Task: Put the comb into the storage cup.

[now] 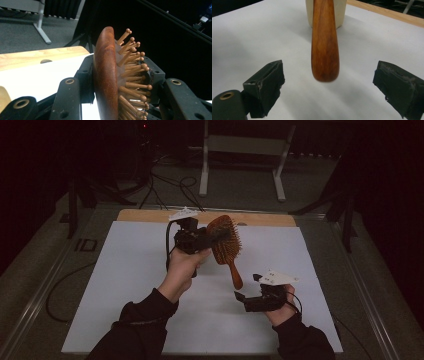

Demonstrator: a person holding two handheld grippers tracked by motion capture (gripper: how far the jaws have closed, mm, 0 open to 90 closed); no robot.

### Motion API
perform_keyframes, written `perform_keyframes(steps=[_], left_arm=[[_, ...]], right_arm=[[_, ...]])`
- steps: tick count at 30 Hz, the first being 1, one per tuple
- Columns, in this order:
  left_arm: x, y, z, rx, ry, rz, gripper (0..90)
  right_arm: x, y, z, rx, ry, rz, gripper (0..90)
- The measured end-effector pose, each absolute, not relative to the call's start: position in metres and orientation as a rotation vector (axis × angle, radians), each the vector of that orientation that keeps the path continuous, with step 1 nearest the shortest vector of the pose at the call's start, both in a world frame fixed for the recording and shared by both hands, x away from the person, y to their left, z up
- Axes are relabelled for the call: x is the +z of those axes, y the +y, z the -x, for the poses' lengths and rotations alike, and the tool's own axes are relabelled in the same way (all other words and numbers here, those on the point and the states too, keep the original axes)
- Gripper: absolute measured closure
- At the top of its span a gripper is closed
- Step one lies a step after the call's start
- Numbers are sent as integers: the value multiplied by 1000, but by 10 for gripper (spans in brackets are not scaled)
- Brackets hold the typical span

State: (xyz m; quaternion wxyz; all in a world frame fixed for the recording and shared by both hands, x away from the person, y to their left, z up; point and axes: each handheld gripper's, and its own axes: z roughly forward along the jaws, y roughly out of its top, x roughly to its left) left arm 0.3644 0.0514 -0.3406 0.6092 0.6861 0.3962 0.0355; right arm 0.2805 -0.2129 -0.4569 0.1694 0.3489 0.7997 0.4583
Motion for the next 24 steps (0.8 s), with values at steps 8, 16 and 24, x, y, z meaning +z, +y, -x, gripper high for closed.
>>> perform_keyframes(steps=[8,16,24], left_arm=[[-329,65,-368,128,920,-1579,540],[-315,79,-373,175,925,-1557,541],[-297,92,-379,231,924,-1528,541]], right_arm=[[-459,-215,-275,1254,2260,-951,90],[-459,-219,-275,1255,2256,-950,90],[-460,-218,-275,1256,2261,-949,90]])
